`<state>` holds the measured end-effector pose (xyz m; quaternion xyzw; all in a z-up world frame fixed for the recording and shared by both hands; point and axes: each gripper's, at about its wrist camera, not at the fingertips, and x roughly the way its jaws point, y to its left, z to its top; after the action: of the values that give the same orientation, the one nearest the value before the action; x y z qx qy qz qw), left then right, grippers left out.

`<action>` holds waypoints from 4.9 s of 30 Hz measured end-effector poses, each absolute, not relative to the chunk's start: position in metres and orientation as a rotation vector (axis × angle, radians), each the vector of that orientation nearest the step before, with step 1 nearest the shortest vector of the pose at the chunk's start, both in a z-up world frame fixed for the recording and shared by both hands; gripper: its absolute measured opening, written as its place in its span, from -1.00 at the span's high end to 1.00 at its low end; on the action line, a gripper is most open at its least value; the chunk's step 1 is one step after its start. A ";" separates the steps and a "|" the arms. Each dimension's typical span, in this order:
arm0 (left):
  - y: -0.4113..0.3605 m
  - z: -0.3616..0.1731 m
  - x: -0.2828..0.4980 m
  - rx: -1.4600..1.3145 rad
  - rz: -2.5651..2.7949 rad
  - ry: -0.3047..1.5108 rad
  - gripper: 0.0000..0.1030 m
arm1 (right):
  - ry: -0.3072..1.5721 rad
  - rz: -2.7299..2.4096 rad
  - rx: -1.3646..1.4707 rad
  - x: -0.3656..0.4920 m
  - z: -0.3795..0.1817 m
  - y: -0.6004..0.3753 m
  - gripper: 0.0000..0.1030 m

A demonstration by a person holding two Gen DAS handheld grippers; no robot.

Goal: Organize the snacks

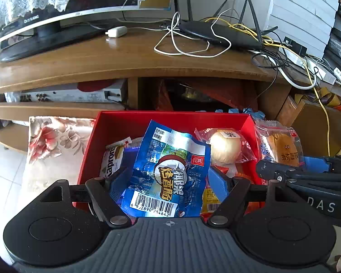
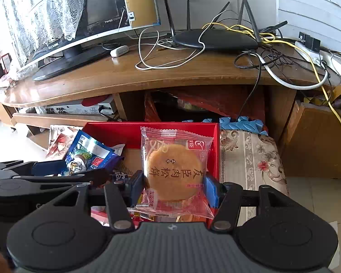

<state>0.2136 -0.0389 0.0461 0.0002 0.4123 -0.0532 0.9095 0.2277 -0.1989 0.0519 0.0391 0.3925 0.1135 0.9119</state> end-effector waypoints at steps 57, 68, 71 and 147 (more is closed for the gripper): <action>-0.040 0.019 0.234 0.138 -0.001 0.886 -0.60 | 0.898 0.238 0.048 0.257 0.016 -0.187 -0.19; -0.035 0.030 0.222 0.108 -0.003 0.853 -0.72 | 0.867 0.218 0.056 0.243 0.027 -0.191 -0.38; -0.031 0.032 0.216 0.081 -0.004 0.848 -0.82 | 0.865 0.214 0.055 0.234 0.030 -0.192 -0.40; -0.022 0.027 0.097 -0.008 -0.005 0.886 -0.99 | 0.903 0.214 0.114 0.110 0.027 -0.205 -0.48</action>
<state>0.0967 -0.0216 0.0267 -0.0040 0.4289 -0.0022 0.9034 0.1101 -0.2049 0.0275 0.0551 0.4353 0.1032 0.8927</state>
